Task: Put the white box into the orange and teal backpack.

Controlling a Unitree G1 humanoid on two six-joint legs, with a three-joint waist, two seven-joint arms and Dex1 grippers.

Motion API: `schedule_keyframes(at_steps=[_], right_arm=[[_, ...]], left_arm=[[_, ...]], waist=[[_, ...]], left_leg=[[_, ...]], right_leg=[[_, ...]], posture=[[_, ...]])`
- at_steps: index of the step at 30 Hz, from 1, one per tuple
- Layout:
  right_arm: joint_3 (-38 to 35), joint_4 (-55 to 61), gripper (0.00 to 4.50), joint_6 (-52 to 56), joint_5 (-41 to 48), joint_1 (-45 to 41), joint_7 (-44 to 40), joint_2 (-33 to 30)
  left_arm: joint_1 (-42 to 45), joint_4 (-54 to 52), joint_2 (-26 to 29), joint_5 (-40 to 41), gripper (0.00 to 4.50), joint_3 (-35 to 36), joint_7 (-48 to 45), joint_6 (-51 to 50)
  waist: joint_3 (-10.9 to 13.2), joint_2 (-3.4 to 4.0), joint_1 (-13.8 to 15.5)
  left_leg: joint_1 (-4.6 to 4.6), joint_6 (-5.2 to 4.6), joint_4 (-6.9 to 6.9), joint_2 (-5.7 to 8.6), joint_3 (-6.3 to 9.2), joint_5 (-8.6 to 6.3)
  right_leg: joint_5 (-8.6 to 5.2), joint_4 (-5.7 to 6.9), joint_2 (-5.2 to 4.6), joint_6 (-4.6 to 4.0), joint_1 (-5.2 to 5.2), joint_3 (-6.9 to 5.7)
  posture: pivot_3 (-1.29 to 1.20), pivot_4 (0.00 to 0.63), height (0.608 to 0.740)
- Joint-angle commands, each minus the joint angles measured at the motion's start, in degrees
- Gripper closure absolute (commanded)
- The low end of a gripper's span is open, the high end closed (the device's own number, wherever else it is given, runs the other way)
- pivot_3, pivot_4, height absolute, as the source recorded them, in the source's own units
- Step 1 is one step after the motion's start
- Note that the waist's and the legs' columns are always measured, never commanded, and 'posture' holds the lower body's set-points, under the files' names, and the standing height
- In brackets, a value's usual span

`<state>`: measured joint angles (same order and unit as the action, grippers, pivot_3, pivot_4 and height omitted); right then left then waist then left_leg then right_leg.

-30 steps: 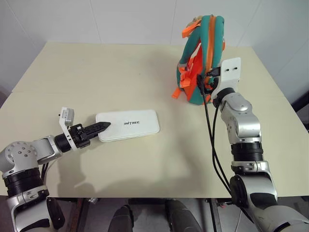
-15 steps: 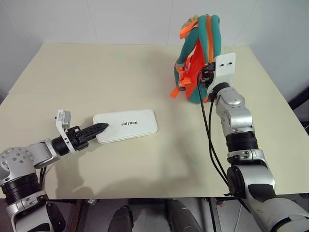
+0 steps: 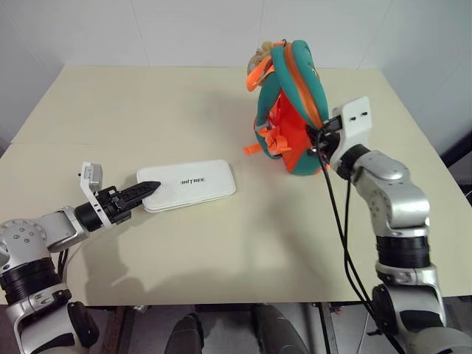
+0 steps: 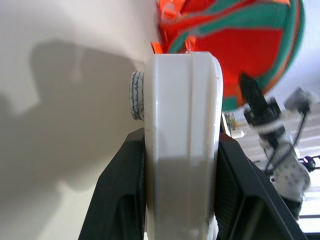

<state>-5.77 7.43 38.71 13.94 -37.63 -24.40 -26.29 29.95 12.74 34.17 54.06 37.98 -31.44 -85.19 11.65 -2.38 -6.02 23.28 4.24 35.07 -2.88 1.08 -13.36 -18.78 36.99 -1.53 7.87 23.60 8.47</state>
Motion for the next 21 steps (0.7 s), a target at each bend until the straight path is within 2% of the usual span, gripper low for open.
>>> schedule_keyframes(at_steps=[1, 5, 13, 21], right_arm=[[-1.8, 8.3, 4.44, 6.3, 5.2, 3.4, -4.2, -3.3], [-5.3, 15.3, 4.44, 11.9, 10.3, 8.9, -7.2, -8.0], [-11.9, 19.8, 4.44, 14.6, 15.6, 15.0, -10.4, -15.5], [-18.8, 23.5, 4.44, 18.7, 23.9, 18.0, -12.5, -20.7]], left_arm=[[2.9, 0.5, 0.2, 3.1, 3.18, 3.4, 0.6, -0.6], [5.3, -1.3, -1.1, 6.1, 3.18, 7.1, 2.8, -1.2], [6.5, -3.4, -3.1, 11.3, 3.18, 13.5, 10.4, -3.3], [5.3, -2.8, -1.6, 11.3, 3.18, 13.5, 12.9, -3.1]], waist=[[0.0, 0.0, 0.4], [0.0, -0.01, 1.1], [0.0, -0.04, 1.5], [0.0, -0.07, 1.7]], left_leg=[[0.01, 0.0, 0.0, 0.0, 0.0, 0.0], [0.01, -0.02, 0.0, 0.0, -0.02, -0.01], [0.01, -0.05, 0.04, 0.02, -0.02, -0.05], [0.01, -0.05, 0.06, 0.03, -0.02, -0.05]], right_leg=[[0.0, -0.02, 0.0, 0.0, 0.0, 0.0], [0.0, -0.05, 0.0, 0.0, 0.0, 0.0], [-0.01, -0.15, -0.01, 0.01, -0.07, 0.01], [-0.01, -0.17, -0.01, 0.01, -0.08, 0.01]], posture=[[0.0, 0.15, 0.74], [0.0, 0.15, 0.74], [0.0, 0.15, 0.74], [0.0, 0.15, 0.74]])
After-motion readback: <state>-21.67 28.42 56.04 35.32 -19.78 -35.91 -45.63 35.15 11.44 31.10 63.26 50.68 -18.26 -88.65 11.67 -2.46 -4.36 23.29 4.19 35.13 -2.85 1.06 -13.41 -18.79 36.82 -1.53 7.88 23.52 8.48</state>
